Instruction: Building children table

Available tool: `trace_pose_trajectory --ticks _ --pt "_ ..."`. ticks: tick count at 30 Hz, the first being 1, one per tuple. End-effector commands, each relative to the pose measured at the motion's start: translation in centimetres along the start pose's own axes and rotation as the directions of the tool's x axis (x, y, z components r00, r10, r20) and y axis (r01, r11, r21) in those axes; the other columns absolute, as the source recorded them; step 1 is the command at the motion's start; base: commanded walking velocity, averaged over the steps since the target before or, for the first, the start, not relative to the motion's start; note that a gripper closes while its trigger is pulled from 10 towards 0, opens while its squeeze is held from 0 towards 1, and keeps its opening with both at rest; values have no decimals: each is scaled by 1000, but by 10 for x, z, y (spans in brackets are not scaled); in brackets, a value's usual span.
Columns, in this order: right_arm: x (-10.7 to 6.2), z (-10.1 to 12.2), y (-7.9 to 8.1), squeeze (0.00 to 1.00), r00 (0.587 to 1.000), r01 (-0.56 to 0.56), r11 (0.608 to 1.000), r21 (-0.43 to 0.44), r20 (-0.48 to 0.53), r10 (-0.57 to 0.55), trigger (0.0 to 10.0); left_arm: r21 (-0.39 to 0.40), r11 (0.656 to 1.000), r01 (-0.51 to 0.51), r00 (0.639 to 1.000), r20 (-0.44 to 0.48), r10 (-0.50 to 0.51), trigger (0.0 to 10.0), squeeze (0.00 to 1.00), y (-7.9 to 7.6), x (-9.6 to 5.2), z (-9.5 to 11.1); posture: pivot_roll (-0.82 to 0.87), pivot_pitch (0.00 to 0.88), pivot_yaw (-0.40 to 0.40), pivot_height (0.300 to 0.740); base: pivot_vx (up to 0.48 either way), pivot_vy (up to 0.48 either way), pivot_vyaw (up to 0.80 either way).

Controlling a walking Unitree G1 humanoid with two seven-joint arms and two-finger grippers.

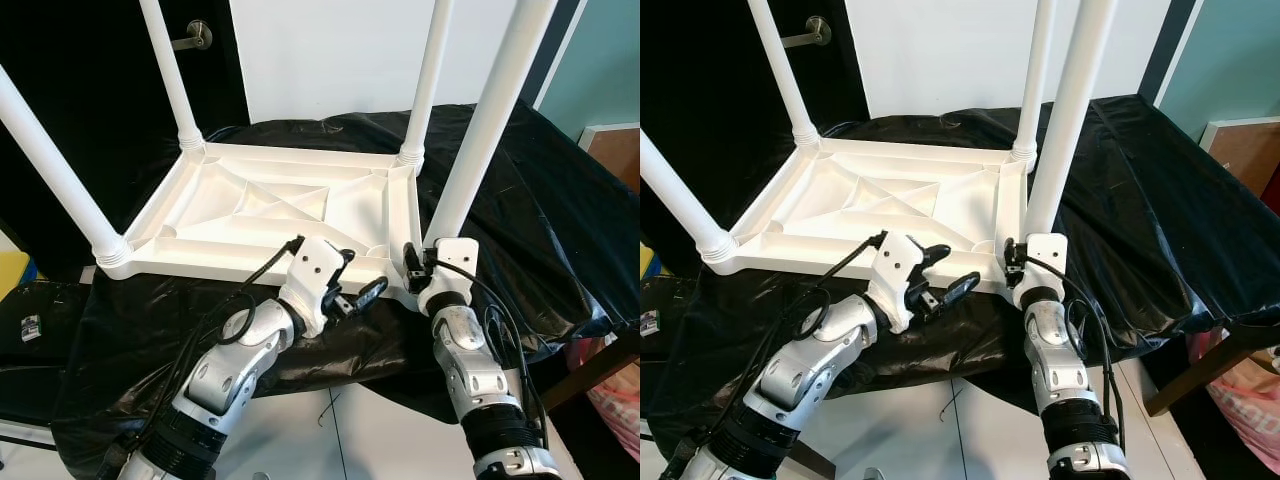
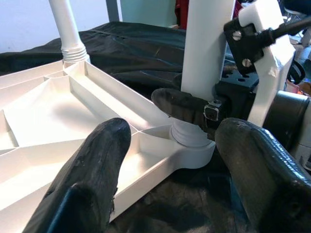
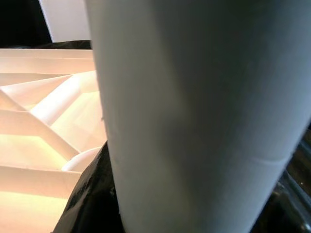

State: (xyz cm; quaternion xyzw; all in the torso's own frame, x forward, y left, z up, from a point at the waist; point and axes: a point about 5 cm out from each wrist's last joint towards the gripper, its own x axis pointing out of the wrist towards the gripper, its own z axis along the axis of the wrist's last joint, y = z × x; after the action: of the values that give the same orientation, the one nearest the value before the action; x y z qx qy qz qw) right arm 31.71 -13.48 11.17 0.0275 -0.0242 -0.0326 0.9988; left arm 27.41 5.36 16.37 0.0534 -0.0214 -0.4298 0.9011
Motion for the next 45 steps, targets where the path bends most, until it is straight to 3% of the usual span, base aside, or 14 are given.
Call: trace_pose_trajectory --ticks 1,11,12,13,14,23,30,31,33,38,42,43,44,45 --pt "-5 -15 -2 0 997 20 1000 3 -75 -20 10000 8 998 61 998 -35 -61 10000 0 -1 -2 -7 1 18 -10 740 0 0 0" --pt "-7 -2 5 0 999 -32 999 3 -10 32 10000 27 998 59 997 -41 -58 10000 0 1 0 -7 -4 22 -14 740 0 0 0" --pt "-7 -1 4 592 999 -50 999 0 2 50 10000 25 998 63 997 -35 -63 10000 0 -1 0 -6 -7 22 -16 740 0 0 0" --pt "-7 -1 4 592 999 -50 999 0 2 50 10000 25 998 63 997 -35 -63 10000 0 -1 0 -6 -7 22 -16 740 0 0 0" --pt "-7 1 3 1000 998 -69 998 1 10 69 10000 31 997 70 997 -37 -69 10000 0 -1 0 -7 -9 20 -14 740 0 0 0" --pt "-8 4 -11 1000 985 -165 985 -53 33 167 10000 45 995 85 995 -47 -83 10000 0 0 -1 -8 -8 4 -5 740 0 0 0" --pt "-7 13 -13 1000 908 -412 910 -44 59 414 10000 55 994 98 994 -47 -96 10000 0 -2 0 -7 -2 0 -1 740 0 0 0" --pt "-6 13 -12 0 879 -473 879 -56 45 476 10000 57 993 102 994 -48 -100 10000 0 -2 0 -7 0 0 1 740 0 0 0" --pt "-6 13 -12 0 879 -473 879 -56 45 476 10000 57 993 102 994 -48 -100 10000 0 -2 0 -7 0 0 1 740 0 0 0" --pt "2 11 -14 0 784 -619 778 -110 -30 619 10000 74 991 109 993 -47 -106 10000 0 -2 3 -5 16 0 5 740 0 0 0" --pt "4 11 -15 0 777 -629 768 -122 -44 629 10000 77 991 109 993 -47 -106 10000 0 -2 3 -5 17 0 5 740 0 0 0" --pt "6 10 -17 0 772 -634 760 -141 -55 634 2549 78 991 109 993 -46 -105 10000 0 -2 3 -4 20 0 11 740 0 0 0" --pt "8 9 -20 0 769 -637 756 -150 -68 635 0 82 990 111 993 -43 -107 10000 0 -1 4 -3 23 0 12 740 0 0 0" --pt "8 9 -20 0 769 -637 756 -150 -68 635 0 82 990 111 993 -43 -107 10000 0 -1 4 -3 23 0 12 740 0 0 0"
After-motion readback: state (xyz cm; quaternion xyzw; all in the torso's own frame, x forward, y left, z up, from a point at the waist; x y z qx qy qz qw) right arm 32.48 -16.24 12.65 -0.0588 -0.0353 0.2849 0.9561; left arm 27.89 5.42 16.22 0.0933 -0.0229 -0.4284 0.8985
